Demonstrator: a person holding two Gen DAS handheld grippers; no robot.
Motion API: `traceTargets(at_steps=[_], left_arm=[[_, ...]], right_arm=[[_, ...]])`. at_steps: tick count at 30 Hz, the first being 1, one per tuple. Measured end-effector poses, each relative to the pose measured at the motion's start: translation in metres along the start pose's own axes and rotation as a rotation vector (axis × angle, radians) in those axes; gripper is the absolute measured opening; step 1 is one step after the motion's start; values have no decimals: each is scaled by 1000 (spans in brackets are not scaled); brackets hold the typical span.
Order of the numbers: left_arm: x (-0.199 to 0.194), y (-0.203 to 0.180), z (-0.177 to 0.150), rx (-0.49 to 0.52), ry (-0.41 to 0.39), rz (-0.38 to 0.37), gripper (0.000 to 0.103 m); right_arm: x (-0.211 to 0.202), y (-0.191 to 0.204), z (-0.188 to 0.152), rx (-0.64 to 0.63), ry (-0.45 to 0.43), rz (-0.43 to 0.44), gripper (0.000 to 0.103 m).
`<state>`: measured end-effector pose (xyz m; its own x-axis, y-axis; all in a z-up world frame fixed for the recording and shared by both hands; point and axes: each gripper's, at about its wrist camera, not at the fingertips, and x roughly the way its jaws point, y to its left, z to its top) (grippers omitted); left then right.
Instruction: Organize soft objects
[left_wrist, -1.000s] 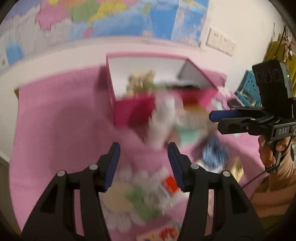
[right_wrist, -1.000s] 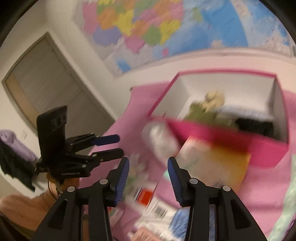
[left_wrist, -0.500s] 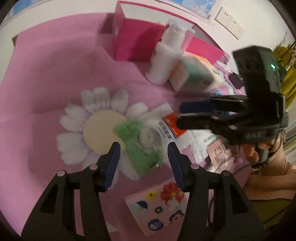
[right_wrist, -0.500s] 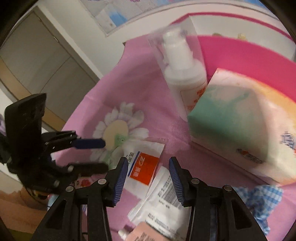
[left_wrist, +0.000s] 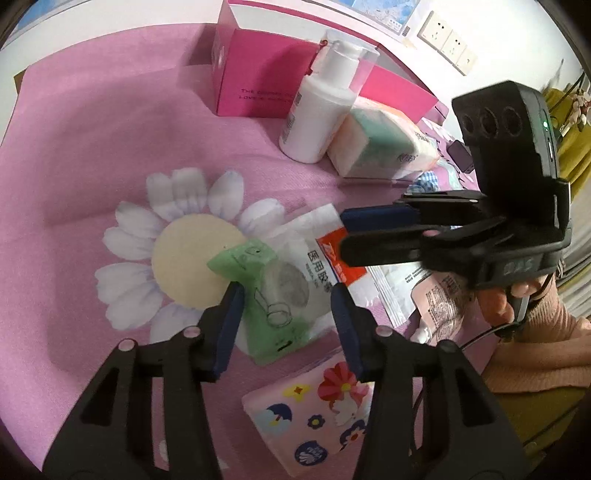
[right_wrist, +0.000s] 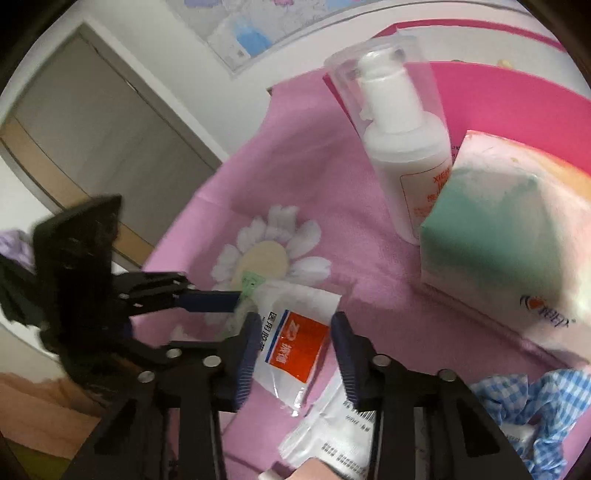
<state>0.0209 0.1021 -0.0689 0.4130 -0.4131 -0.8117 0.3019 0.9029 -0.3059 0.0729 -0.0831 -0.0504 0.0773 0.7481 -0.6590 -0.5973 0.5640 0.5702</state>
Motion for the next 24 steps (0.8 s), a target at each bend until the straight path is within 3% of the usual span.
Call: traceTargets(at_steps=[1, 2, 3, 5, 7, 9, 11, 15, 24], left_arm=[[0, 0, 0, 0, -3, -2, 50], [1, 4, 0, 2, -5, -2, 50], [1, 4, 0, 6, -8, -2, 49], [3, 2, 0, 11, -11, -2, 49], [0, 3, -2, 16, -12, 5, 46], [0, 3, -2, 17, -12, 17, 46], [0, 2, -2, 16, -13, 19, 46], [1, -2, -3, 32, -15, 27, 46], [-2, 0, -7, 25, -40, 28, 44]], right_arm=[[-2, -1, -1, 16, -5, 46, 27], [-4, 0, -2, 24, -4, 98, 24], [-2, 3, -2, 16, 1, 91, 24], [7, 4, -3, 4, 30, -7, 24], [14, 1, -3, 26, 44, 17, 24], [12, 2, -4, 19, 31, -25, 24], [1, 1, -4, 16, -7, -89, 27], [-7, -3, -7, 8, 6, -202, 44], [17, 13, -7, -106, 42, -195, 47]])
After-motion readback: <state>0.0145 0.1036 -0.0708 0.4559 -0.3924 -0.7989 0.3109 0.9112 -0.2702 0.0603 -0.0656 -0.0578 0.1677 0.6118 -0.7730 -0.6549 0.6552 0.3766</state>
